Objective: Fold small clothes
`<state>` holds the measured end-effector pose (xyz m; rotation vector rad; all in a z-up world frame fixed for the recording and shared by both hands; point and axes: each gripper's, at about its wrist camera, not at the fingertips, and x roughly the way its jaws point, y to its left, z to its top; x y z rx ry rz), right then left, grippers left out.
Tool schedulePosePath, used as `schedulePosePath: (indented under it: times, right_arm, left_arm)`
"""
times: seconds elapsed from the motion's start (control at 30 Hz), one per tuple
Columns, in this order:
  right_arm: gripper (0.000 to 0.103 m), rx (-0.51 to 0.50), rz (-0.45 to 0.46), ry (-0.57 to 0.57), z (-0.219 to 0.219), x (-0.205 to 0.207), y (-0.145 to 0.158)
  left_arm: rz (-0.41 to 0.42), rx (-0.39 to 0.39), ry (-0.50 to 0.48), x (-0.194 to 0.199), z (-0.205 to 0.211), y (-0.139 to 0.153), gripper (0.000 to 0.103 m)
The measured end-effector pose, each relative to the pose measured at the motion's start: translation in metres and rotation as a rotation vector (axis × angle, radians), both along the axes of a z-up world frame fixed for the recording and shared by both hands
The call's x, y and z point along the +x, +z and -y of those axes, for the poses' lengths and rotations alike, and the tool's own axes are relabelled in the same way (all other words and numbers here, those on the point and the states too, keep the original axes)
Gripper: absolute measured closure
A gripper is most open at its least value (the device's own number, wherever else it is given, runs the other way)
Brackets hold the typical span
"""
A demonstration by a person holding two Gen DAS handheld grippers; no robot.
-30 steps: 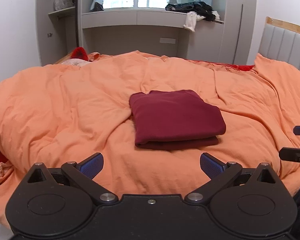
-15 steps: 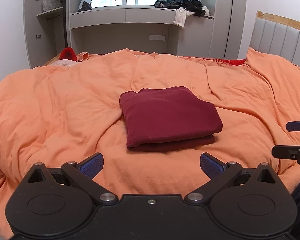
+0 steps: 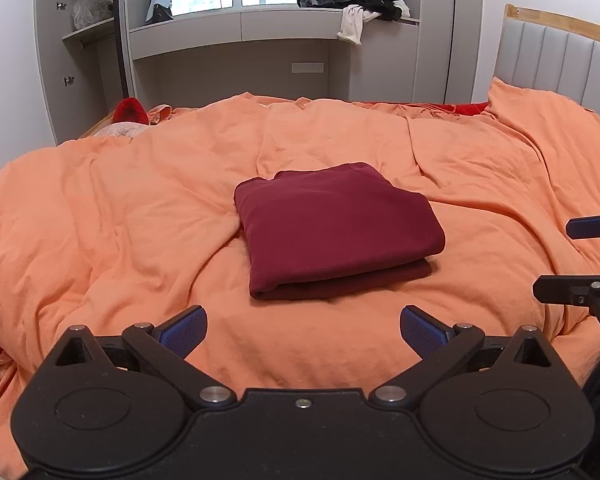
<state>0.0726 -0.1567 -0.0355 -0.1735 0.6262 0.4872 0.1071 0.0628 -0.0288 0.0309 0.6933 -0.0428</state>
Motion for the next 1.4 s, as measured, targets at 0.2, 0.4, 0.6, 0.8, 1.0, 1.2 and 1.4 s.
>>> schedulePosePath:
  times: [0.2, 0.4, 0.6, 0.8, 1.0, 1.2, 1.4]
  right_arm:
    - [0.000, 0.002, -0.005, 0.005, -0.0005, 0.0013, 0.0003]
    - [0.000, 0.018, -0.018, 0.016, -0.0029, 0.0016, -0.0006]
    - [0.000, 0.018, -0.019, 0.012, -0.0046, -0.0005, 0.0002]
    - [0.000, 0.018, -0.020, 0.011, -0.0036, -0.0009, 0.0005]
    - [0.000, 0.019, -0.021, 0.013, -0.0034, -0.0005, 0.0006]
    - [0.000, 0.018, -0.016, 0.013, -0.0039, -0.0005, 0.0006]
    - [0.000, 0.019, -0.015, 0.015, -0.0034, 0.0004, 0.0018]
  left_arm:
    - [0.000, 0.008, 0.003, -0.0005, 0.0009, 0.0009, 0.001]
    - [-0.001, 0.022, -0.001, -0.0008, 0.0030, 0.0009, 0.001]
    - [-0.003, 0.030, -0.002, -0.0010, 0.0030, 0.0002, 0.001]
    - [-0.001, 0.031, -0.004, -0.0014, 0.0032, 0.0003, 0.001]
    - [0.000, 0.042, -0.001, -0.0009, 0.0032, 0.0001, 0.000]
    - [0.001, 0.060, 0.001, -0.0007, 0.0045, -0.0003, 0.000]
    - [0.000, 0.060, 0.001, -0.0007, 0.0027, -0.0006, 0.000]
